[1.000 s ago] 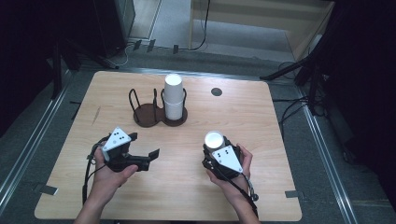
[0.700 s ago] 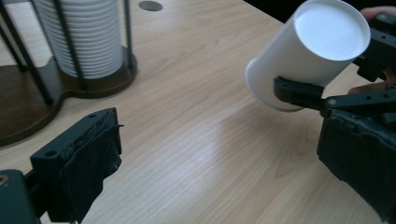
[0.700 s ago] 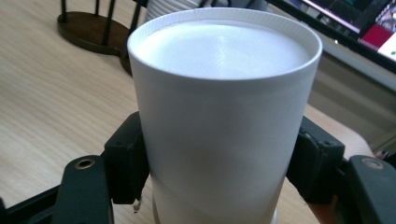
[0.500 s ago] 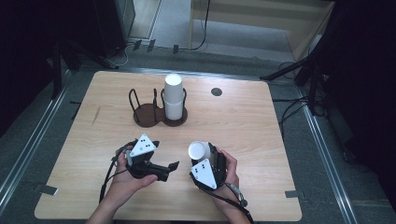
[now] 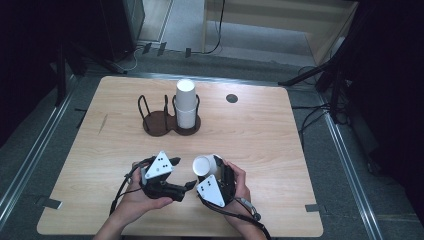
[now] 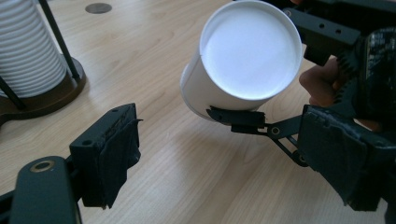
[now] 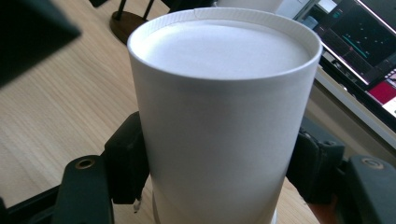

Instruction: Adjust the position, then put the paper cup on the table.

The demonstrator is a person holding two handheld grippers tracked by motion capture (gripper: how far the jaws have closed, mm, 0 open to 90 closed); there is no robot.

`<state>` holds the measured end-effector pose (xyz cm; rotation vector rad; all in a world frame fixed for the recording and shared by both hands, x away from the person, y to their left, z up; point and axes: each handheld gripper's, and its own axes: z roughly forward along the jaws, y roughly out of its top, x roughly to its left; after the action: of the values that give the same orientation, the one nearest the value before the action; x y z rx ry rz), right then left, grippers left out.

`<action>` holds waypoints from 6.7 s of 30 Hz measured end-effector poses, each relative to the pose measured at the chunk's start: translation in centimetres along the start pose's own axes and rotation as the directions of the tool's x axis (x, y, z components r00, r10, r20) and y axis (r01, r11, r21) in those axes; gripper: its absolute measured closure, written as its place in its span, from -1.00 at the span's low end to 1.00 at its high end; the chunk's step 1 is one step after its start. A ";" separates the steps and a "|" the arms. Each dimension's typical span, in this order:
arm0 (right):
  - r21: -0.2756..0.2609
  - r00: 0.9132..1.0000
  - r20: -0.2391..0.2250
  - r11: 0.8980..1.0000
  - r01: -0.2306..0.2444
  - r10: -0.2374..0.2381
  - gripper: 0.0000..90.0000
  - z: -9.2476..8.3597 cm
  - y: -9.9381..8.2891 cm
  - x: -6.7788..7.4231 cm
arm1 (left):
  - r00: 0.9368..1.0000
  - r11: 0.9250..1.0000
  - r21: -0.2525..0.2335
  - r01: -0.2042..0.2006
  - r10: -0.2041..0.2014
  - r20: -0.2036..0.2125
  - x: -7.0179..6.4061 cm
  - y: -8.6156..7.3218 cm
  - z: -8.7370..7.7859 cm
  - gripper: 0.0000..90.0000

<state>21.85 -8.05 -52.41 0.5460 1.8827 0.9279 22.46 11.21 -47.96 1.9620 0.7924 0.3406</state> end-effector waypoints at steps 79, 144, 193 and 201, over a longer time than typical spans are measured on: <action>-0.088 0.970 -0.042 0.968 0.236 -0.240 -0.35 -0.6 0.0 3.3 | 0.999 0.999 0.041 0.010 -0.012 0.045 0.3 0.1 -0.2 -0.40; -0.033 0.878 -0.124 0.882 -0.470 0.462 -0.61 -0.8 1.9 -2.7 | 0.976 0.843 -0.523 0.121 -0.197 -0.092 4.3 -2.2 -1.2 -0.29; 0.218 -0.374 -0.219 -0.329 -0.919 0.901 -0.94 1.4 4.1 -3.7 | 0.990 0.813 -0.578 0.077 -0.130 -0.052 2.5 -2.0 0.4 -0.29; 0.239 -0.426 -0.207 -0.377 -0.895 0.881 -0.93 2.5 3.9 -3.5 | 0.992 0.818 -0.571 0.072 -0.120 -0.048 2.4 -2.0 0.5 -0.29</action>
<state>25.70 -7.15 -48.07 2.4404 1.0396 2.2893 23.73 13.13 -50.15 1.3451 0.7333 0.5329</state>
